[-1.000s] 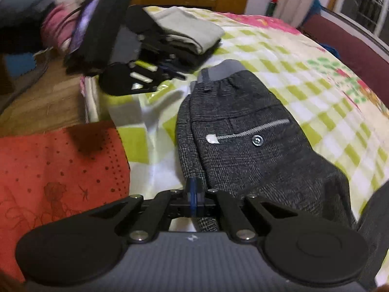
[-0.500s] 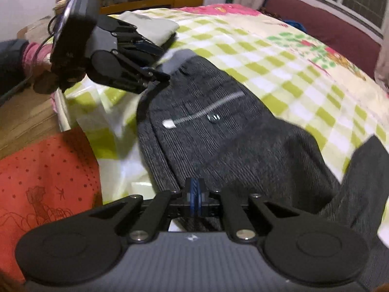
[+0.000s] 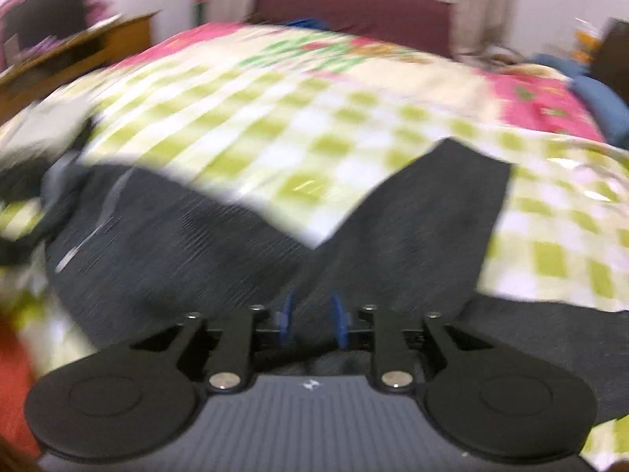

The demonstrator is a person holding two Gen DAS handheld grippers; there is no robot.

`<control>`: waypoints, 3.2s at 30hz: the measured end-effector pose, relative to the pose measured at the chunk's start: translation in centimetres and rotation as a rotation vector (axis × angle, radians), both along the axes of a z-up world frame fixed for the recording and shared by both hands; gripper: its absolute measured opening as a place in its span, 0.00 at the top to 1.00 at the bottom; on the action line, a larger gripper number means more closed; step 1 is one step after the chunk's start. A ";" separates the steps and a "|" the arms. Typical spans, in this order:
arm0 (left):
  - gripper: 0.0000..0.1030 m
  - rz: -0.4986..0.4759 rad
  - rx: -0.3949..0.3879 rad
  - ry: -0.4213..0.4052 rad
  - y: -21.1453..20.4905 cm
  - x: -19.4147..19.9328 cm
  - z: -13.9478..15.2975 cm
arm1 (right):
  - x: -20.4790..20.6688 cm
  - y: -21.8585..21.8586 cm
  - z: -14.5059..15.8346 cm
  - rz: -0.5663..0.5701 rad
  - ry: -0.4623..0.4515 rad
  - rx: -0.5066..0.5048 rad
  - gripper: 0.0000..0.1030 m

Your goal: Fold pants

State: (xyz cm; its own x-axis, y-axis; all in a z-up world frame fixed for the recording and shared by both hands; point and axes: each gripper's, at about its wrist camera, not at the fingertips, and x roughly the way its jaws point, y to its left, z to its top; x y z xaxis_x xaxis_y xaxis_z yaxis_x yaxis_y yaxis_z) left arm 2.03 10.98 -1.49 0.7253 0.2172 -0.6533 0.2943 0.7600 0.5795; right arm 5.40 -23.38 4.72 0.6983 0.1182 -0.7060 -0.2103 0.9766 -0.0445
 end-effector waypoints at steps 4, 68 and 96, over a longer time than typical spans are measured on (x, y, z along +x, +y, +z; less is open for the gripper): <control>0.36 0.021 -0.060 -0.029 -0.6 -0.1 2.3 | 6.9 -1.2 0.1 -0.131 -0.001 0.025 0.69; 0.72 -0.547 -0.270 0.142 -34.2 2.9 0.7 | -7.3 -35.4 -3.0 -0.881 -0.075 0.534 0.95; 0.79 -0.282 -0.334 -0.214 -28.1 9.4 10.0 | 4.0 -27.6 13.4 -0.500 -0.323 0.693 0.96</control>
